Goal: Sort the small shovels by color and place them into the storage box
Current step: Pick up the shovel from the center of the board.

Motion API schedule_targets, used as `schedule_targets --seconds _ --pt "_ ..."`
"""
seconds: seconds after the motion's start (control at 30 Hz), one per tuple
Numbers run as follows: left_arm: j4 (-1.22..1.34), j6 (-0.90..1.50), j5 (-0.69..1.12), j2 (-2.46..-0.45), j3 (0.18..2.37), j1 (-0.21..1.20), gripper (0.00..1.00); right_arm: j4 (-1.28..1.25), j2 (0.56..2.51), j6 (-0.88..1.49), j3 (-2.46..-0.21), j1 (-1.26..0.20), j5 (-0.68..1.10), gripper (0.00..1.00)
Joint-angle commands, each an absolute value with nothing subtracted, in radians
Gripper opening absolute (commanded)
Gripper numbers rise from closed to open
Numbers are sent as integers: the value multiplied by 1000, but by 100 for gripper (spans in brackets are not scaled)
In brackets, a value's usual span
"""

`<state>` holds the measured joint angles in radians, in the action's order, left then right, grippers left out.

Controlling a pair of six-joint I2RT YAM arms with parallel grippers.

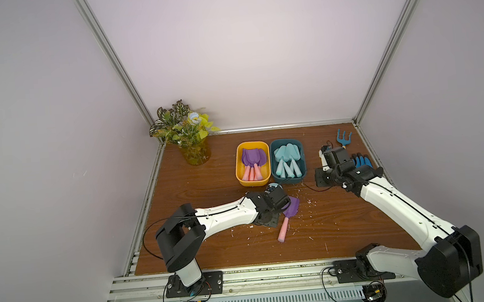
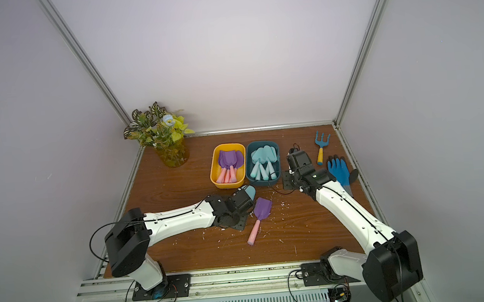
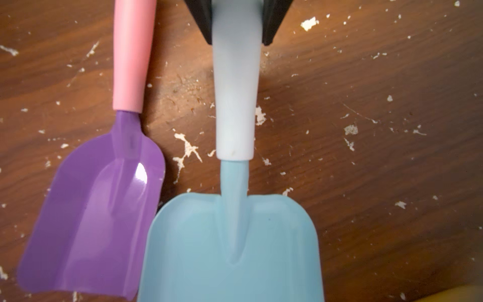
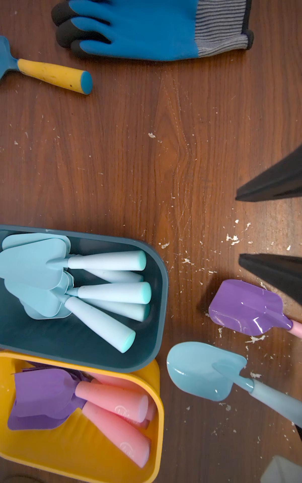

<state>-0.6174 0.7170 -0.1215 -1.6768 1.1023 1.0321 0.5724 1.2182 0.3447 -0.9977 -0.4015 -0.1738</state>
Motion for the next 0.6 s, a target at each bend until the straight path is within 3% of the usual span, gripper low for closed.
schedule_targets --seconds 0.0,0.23,0.57 --pt "-633 686 -80 -1607 1105 1025 14 573 1195 361 -1012 -398 -158 39" --pt "-644 648 -58 -1565 1224 1021 14 597 1180 371 -1029 -397 -162 39" --pt "-650 573 -111 -1659 1501 920 13 637 1143 373 -1028 -397 -160 39"
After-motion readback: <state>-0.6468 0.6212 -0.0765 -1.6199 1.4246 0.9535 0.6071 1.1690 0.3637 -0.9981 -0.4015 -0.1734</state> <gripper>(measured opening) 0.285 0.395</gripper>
